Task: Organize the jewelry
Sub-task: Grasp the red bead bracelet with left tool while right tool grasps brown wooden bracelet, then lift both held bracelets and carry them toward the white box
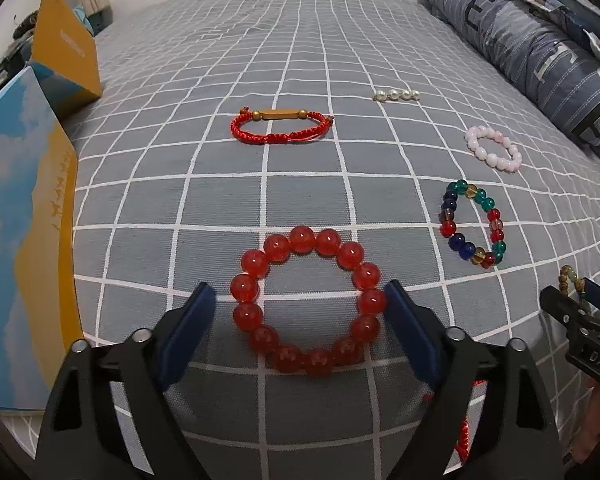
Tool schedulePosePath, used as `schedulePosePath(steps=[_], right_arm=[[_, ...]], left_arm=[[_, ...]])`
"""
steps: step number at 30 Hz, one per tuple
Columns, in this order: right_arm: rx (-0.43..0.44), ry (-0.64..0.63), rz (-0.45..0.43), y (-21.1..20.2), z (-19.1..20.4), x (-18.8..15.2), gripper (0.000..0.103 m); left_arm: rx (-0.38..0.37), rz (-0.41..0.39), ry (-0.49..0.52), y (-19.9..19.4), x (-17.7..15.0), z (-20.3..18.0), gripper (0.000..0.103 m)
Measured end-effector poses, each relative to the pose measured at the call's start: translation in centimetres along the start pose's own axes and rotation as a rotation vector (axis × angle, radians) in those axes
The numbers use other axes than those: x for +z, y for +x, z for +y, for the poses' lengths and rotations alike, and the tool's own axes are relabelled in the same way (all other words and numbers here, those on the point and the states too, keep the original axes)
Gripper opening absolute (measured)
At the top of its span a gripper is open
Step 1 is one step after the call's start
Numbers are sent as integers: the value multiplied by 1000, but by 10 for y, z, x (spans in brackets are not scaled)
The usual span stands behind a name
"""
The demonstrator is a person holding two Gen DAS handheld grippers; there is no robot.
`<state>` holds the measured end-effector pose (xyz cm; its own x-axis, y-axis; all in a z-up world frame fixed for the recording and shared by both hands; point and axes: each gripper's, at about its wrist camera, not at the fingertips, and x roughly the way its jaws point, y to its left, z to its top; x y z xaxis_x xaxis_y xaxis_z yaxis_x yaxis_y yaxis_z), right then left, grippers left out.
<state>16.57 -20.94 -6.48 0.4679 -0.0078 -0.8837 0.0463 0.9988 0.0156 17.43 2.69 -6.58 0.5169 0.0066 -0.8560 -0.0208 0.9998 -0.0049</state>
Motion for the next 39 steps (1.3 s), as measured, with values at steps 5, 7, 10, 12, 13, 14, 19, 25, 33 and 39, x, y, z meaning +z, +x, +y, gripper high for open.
schedulePosePath(steps=[5,7,10,12,13,14,19,25,33,39], right_arm=[[-4,-2,-7,-2,1,-1,65],[-5,-2,-6,-3,1,0,56],[-7,2,-7,-3,0,0,45],[-10,1,-8,-4,0,1,36],[-15,-2,-11,-5,0,0,33],[-21,-5,-15,-5,1,-1,26],[-35,-5,-30,-9,2,-2,11],[-35,-1,-47,-12,1,-3,11],[-31,5,-81,-20,1,-3,11],[-23,7,-107,-28,1,-3,11]], left_arm=[[8,1,14,-3,-2,-1,59],[3,4,11,-4,-2,0,54],[-4,0,3,-6,-2,2,45],[-16,-9,-17,-8,-2,4,39],[-25,-11,-26,-8,-2,6,34],[-30,-14,-28,-10,-2,6,29],[-45,-32,-31,-15,-3,7,19],[-44,-55,-30,-21,-2,9,13],[-50,-72,-16,-28,-3,8,13],[-63,-84,-13,-34,-2,8,13]])
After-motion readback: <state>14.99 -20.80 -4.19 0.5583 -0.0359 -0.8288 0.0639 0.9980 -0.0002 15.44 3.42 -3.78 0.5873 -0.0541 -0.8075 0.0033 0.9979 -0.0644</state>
